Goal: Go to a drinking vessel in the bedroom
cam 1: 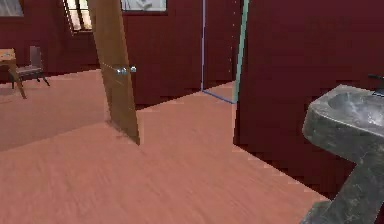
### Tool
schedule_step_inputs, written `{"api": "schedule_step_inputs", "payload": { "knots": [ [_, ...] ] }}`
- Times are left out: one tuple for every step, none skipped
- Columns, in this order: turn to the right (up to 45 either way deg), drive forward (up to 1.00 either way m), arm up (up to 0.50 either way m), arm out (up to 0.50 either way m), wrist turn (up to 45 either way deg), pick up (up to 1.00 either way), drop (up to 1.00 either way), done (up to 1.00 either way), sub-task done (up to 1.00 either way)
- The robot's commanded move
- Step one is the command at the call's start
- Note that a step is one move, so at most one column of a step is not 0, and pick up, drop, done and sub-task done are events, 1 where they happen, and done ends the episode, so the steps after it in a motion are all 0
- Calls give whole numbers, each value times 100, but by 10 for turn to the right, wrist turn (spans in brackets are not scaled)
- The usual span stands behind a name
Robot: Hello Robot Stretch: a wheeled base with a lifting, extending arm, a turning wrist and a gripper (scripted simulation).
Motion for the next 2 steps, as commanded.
{"api": "schedule_step_inputs", "payload": {
  "knots": [
    [0,100,0,0,0,0,0,0,0],
    [30,0,0,0,0,0,0,0,0]
  ]
}}
